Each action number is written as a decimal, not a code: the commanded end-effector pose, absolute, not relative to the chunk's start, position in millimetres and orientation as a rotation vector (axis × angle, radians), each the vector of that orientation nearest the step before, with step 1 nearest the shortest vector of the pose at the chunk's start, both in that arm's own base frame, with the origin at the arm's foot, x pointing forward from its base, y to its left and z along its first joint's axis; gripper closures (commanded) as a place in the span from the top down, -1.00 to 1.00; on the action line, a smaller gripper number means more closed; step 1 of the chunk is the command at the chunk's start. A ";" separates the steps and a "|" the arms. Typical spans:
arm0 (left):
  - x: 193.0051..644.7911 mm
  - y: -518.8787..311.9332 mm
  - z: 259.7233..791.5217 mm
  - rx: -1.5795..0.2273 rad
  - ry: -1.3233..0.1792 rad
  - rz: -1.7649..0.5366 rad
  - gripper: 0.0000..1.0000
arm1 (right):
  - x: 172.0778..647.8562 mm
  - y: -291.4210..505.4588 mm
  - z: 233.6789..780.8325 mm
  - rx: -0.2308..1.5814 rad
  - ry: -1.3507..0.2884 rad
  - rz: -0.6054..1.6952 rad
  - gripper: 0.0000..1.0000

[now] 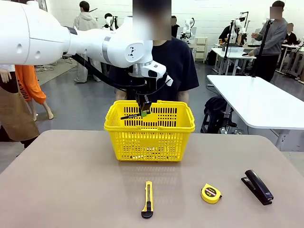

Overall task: Place the items the person wants into the basket.
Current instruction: Pick up the item the person points to and place it in the Market Basket.

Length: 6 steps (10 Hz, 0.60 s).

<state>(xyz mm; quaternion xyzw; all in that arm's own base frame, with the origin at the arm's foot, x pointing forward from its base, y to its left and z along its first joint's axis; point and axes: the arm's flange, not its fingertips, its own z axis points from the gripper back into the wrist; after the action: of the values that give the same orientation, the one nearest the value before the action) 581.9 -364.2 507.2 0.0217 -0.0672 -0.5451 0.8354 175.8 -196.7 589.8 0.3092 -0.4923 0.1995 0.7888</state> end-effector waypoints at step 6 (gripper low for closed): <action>586.5 -371.1 495.5 0.078 -0.104 -1.195 1.00 | 178.1 -195.3 589.8 0.680 -1.077 0.439 1.00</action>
<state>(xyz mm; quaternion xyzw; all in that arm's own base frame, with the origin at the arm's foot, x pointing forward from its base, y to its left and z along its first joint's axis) 584.1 -370.3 491.2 0.0236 -0.0487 -0.5515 0.8324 175.8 -196.7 589.8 0.3092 -0.4923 0.1995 0.7888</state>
